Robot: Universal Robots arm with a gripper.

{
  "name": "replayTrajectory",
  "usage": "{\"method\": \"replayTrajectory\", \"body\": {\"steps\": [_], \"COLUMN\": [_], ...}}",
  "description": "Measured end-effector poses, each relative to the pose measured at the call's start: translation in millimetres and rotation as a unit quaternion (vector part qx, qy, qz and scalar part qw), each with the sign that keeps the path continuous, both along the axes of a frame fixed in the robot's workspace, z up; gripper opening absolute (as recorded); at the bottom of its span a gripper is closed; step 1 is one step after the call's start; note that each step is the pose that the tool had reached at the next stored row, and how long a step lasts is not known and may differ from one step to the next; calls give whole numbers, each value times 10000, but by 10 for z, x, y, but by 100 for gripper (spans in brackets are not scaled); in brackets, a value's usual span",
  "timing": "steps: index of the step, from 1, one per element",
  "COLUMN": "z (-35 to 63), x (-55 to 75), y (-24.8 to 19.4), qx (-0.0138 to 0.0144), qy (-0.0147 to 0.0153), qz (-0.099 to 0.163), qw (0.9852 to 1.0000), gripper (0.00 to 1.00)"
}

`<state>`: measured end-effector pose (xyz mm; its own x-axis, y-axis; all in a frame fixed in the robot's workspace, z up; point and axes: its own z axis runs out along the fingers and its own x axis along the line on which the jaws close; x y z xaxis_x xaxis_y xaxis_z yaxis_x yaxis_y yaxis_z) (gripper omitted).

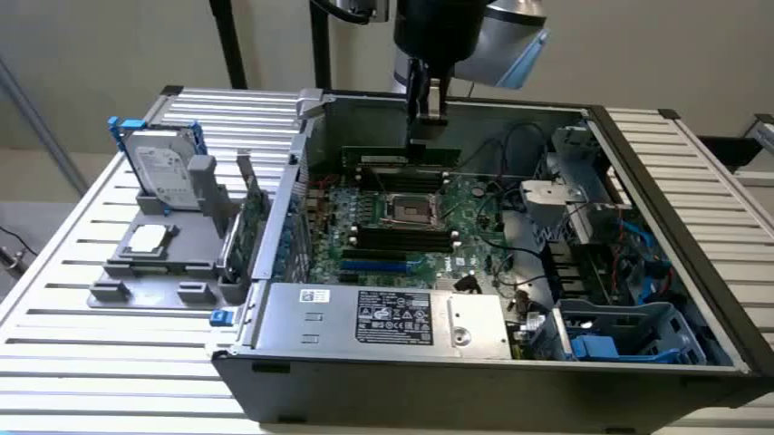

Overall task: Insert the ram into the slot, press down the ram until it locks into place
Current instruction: 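Insert the ram into the slot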

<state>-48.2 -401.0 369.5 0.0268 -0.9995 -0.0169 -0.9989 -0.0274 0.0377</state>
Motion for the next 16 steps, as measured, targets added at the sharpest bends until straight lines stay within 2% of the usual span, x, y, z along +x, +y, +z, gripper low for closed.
{"method": "replayTrajectory", "body": {"steps": [13, 14, 16], "z": [0, -1, -15], "x": [0, 0, 1], "y": [0, 1, 16], "qx": [0, -3, -26], "qy": [0, 0, 14], "qz": [0, 0, -7], "qw": [10000, 10000, 10000], "gripper": [13, 13, 13]}}
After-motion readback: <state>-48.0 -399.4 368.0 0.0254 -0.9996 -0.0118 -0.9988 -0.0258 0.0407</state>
